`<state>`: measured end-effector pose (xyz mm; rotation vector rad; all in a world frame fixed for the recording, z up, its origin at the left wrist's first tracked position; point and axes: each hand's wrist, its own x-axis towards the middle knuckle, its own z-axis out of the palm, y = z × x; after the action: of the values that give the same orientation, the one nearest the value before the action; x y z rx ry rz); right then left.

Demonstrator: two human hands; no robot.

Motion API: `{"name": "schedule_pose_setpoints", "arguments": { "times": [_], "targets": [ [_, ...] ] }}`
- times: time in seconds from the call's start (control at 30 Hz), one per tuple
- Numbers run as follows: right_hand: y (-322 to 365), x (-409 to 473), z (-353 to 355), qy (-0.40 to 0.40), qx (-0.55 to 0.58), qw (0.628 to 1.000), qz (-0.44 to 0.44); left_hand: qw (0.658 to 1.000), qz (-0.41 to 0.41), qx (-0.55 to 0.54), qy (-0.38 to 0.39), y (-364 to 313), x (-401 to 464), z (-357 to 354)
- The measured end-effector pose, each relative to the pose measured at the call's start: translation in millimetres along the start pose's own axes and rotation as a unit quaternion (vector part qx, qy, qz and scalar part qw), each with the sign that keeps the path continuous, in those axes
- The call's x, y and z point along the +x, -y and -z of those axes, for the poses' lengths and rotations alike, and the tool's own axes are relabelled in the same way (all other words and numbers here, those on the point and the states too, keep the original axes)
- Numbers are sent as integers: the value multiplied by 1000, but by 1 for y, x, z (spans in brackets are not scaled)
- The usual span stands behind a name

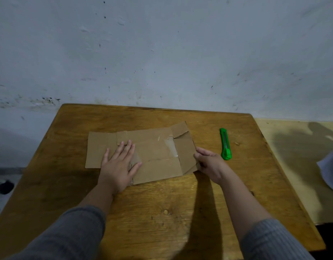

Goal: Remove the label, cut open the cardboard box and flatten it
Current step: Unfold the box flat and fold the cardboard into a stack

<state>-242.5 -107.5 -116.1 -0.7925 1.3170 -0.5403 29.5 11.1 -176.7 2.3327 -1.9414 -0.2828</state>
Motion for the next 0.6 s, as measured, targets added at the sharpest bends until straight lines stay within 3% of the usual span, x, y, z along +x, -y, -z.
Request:
{"name": "schedule_pose_setpoints", "arguments": {
  "times": [0.2,0.4,0.6],
  "targets": [
    [-6,-4,-7,87,5,995,56,1000,-2,-10,-2,0,1,-1],
    [-17,-14,-37,31,-140,978,151,1000,1,-5,-7,-1,0,0],
    [-34,-11,-49,5,-358,886,294,1000,3,-3,-19,-1,-1,-2]
  ]
}}
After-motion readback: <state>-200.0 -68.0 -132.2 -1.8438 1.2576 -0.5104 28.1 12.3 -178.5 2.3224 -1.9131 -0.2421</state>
